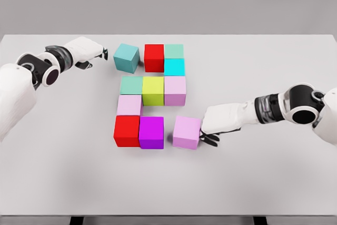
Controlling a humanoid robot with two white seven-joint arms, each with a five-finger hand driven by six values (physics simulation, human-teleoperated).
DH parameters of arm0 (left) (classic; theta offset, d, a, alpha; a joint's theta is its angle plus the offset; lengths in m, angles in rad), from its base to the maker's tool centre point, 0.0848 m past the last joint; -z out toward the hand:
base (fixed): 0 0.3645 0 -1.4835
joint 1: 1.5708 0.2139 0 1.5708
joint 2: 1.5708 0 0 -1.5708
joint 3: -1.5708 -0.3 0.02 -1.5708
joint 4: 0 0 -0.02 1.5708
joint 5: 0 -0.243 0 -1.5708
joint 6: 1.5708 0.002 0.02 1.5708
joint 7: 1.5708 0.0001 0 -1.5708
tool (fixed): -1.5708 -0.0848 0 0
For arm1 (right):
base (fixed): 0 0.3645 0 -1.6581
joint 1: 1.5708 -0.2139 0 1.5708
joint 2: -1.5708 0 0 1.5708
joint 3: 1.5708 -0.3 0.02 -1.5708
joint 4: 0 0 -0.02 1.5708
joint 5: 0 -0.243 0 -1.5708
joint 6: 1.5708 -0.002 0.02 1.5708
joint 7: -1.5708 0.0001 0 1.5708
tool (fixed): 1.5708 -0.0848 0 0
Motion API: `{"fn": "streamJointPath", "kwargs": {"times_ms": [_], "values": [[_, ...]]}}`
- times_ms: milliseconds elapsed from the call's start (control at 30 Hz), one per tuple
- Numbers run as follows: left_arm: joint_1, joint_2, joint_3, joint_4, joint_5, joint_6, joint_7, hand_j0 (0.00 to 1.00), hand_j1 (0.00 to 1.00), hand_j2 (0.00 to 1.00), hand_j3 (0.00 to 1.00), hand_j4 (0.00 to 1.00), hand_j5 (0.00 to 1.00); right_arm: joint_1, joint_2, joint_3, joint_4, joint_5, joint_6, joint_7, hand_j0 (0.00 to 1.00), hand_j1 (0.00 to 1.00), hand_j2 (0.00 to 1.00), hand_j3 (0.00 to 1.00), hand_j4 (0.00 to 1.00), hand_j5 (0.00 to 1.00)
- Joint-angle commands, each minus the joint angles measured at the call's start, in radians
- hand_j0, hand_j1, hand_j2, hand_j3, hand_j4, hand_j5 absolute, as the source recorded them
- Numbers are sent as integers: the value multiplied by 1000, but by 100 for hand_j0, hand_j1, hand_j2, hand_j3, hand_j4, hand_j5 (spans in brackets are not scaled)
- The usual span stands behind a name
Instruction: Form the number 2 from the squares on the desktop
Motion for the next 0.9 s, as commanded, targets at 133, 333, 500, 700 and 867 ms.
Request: {"fn": "streamJointPath", "kwargs": {"times_ms": [133,333,500,700,867], "values": [[0,-18,3,10,-7,3,3,66,66,66,66,66,66,0,4,0,-2,0,2,0,13,13,13,13,13,13],[0,-41,3,26,-15,3,5,66,66,66,66,66,66,-2,8,0,-5,0,2,0,13,13,13,13,13,13],[0,-38,5,25,-10,1,3,66,66,66,66,66,66,-6,10,0,-7,0,2,0,13,13,13,13,13,13],[2,-38,5,19,-1,0,3,66,66,66,66,66,66,-6,17,2,-8,0,2,0,13,13,13,13,13,13],[2,-37,6,19,5,-2,5,66,66,66,66,66,66,-6,22,6,-8,2,2,0,13,13,13,13,13,13]]}}
